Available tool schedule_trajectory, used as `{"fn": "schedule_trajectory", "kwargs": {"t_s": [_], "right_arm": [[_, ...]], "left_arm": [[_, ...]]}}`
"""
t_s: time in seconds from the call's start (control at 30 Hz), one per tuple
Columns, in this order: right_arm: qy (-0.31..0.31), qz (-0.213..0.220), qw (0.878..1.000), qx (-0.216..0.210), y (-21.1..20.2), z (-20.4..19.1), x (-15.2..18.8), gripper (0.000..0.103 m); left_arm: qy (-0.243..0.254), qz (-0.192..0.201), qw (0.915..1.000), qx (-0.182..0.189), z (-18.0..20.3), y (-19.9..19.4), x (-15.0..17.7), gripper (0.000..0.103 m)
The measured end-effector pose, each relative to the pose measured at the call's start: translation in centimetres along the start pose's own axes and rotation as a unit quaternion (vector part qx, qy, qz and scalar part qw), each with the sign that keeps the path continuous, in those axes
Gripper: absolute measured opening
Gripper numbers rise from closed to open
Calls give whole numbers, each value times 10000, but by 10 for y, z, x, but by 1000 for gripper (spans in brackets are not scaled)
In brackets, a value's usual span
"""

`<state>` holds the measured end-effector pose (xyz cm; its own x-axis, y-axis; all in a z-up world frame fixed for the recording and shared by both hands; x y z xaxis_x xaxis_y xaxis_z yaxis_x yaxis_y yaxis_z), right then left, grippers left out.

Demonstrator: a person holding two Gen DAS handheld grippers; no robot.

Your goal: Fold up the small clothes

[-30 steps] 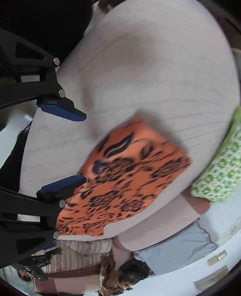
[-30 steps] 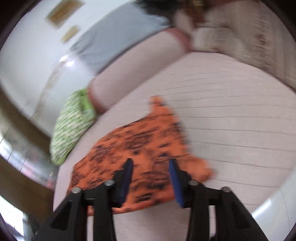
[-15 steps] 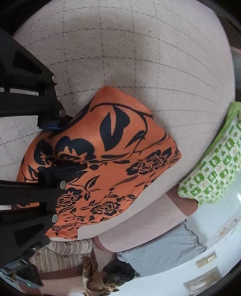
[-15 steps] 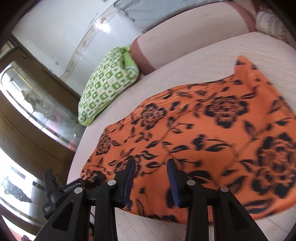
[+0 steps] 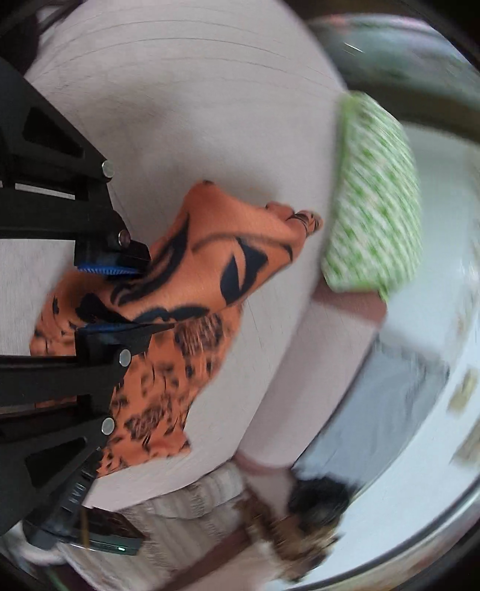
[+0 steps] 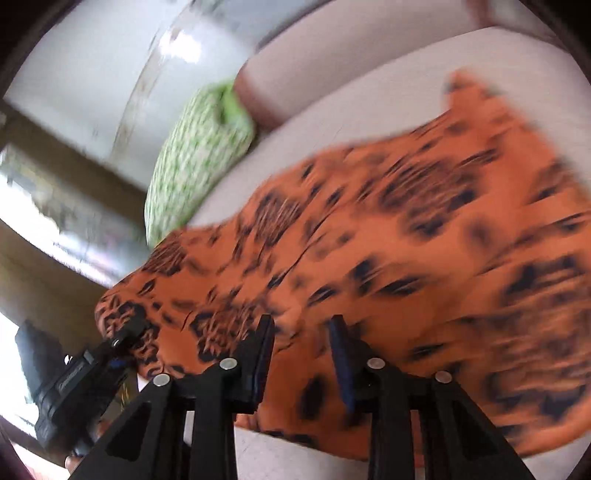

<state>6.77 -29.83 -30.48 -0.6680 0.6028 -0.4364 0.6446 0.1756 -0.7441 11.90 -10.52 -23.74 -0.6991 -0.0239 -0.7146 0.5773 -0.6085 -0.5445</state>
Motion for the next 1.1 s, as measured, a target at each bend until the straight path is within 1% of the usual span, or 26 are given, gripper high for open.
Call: {"fn": "schedule_trajectory", "kwargs": {"t_s": [0.07,0.1,0.17,0.2,0.27,0.33,0.37,0.4,0.43,0.47,0.5,0.53,0.57,0.6,0.67,0.7,0.73,0.8,0.87,0.9,0.93,0.97,1.0,1.03,1.07,1.1], "right_arm": [[313,230,9992,-131,-19,23,-9,36],[497,433,9977,-153,-31,38,-15,36],[849,818,9929,-159,-54,66,-26,36],[1043,990,9895,-178,-64,81,-30,35],[1482,1274,9803,-292,-83,108,-36,35],[1840,1395,9718,-469,-97,129,-41,37],[1970,1417,9686,-534,-101,136,-42,39],[2043,1438,9665,-589,-104,139,-43,52],[2093,1429,9651,-659,-105,141,-44,71],[2154,1403,9641,-670,-104,141,-45,74],[2116,1311,9658,-728,-99,137,-46,74],[2024,1177,9694,-742,-93,131,-47,73],[1941,1061,9728,-684,-87,125,-48,73],[1899,964,9748,-664,-83,121,-49,73],[1851,574,9784,-723,-67,111,-49,73],[1818,395,9813,-494,-56,107,-46,73],[1755,386,9835,-214,-52,104,-45,73],[1568,534,9861,92,-55,98,-47,73],[1404,927,9856,174,-68,92,-50,72],[1202,1200,9852,238,-77,86,-52,71],[943,1389,9851,362,-83,80,-50,62],[705,1408,9860,543,-84,74,-49,53],[447,1230,9876,863,-76,73,-47,35],[120,599,9856,1576,-49,77,-40,32],[24,161,9826,1849,-30,84,-31,32],[-10,242,9820,1873,-28,83,-31,31]], "left_arm": [[472,-49,9987,163,43,9,-1,20],[663,-100,9975,219,61,16,1,20],[1125,-274,9923,431,107,36,11,20],[1253,-377,9899,542,124,46,18,20],[1528,-716,9820,845,160,70,34,23],[1561,-1070,9743,1222,177,83,44,26],[1473,-1123,9728,1394,175,81,44,31],[1417,-1084,9717,1547,172,74,43,35],[1366,-971,9722,1637,163,66,40,48],[1265,-744,9779,1488,146,55,33,63],[1146,-581,9827,1330,131,47,27,67],[941,-427,9879,1153,110,40,19,68],[782,-407,9909,1019,94,37,16,68],[643,-427,9931,879,82,37,13,68],[362,-569,9965,492,54,39,13,68],[296,-640,9966,420,48,41,16,68],[247,-720,9964,369,40,42,21,68],[326,-896,9953,185,32,47,31,68],[531,-1168,9917,34,35,57,46,68],[638,-1316,9892,-18,35,62,54,68],[751,-1460,9864,-88,36,68,62,68],[924,-1599,9826,-197,38,76,72,68],[1105,-1702,9786,-328,40,83,83,68],[1199,-1710,9773,-352,42,86,89,68],[1213,-1677,9778,-319,44,85,90,68],[1223,-1669,9779,-305,45,83,89,68]]}}
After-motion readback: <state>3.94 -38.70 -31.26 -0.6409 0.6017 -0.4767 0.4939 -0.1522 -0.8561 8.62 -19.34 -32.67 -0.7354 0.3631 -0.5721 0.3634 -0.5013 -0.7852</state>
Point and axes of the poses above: each gripper's, at about its wrist camera, not at the fingertips, and y roughly the way its jaws point, z to its right, x to its underside, the point moved 4 cm from there along y, roughly the way its jaws point, and after that the axes turned 13 degrees about x, right-handed, at the moved point
